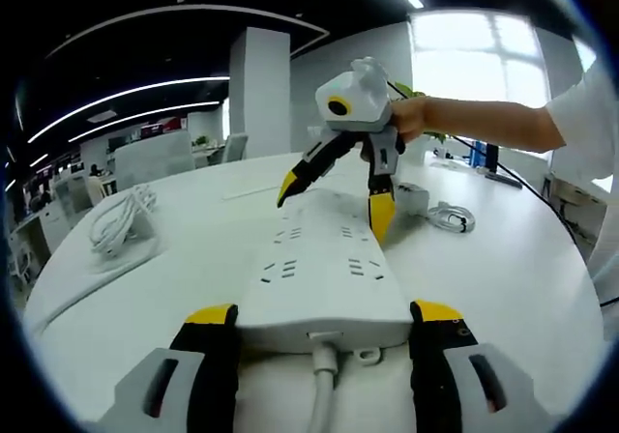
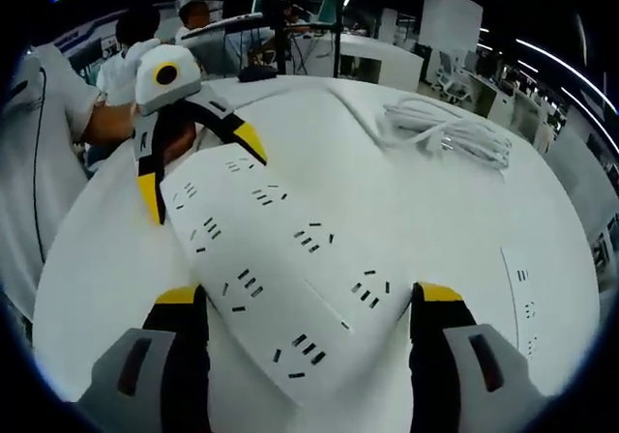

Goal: Straighten the power strip on the desk, plug the charger into it

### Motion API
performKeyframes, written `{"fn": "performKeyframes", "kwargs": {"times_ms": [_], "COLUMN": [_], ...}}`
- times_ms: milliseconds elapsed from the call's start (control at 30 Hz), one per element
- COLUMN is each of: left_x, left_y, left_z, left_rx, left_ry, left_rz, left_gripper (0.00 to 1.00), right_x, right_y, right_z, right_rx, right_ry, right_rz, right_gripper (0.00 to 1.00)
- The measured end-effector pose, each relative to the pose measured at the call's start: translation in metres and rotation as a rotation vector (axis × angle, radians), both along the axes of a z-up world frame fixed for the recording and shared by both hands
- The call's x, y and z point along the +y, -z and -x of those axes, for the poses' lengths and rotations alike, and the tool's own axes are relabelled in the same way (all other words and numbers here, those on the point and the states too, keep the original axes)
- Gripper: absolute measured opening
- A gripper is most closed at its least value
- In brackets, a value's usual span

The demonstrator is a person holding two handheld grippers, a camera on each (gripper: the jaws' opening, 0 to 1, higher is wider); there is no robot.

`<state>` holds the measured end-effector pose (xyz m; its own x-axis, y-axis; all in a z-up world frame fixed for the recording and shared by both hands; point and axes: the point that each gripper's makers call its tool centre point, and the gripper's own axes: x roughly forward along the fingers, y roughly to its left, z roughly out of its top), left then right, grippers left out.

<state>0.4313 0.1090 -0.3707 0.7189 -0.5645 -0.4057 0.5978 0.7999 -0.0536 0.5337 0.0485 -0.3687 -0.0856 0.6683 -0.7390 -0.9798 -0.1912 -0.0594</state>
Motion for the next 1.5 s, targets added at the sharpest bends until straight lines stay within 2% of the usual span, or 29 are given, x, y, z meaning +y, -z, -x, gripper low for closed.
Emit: {"fn": "performKeyframes", "kwargs": {"times_ms": [267,400,633,1067,1500], "left_x": [0.001,0.001,0.001,0.003,0.005], "left_y": [-0.001,-0.002,-0.001,0.000,0.001], "left_z": [0.006,0.007,0.006,0.010,0.015], "left_rx": [-0.012,-0.013,-0.015,-0.009,-0.013], "left_ry": [0.049,0.049,0.049,0.117,0.196], "left_rz": [0.003,0.004,0.007,0.005,0.012], "left_gripper": [0.72,0.72,0.72,0.72,0.72], "right_x": [-0.003,-0.001,-0.001,-0.006,-0.012], "right_y": [-0.002,0.000,0.000,0.000,-0.001], "right_z": [0.007,0.008,0.008,0.020,0.031], "right_rx": [0.017,0.032,0.060,0.057,0.057], "right_ry": [-0.021,-0.081,-0.091,-0.029,0.058], "right_rz": [-0.026,-0.071,-0.115,-0.065,-0.092], "right_gripper": [0.80,0.80,0.80,0.80,0.80]}}
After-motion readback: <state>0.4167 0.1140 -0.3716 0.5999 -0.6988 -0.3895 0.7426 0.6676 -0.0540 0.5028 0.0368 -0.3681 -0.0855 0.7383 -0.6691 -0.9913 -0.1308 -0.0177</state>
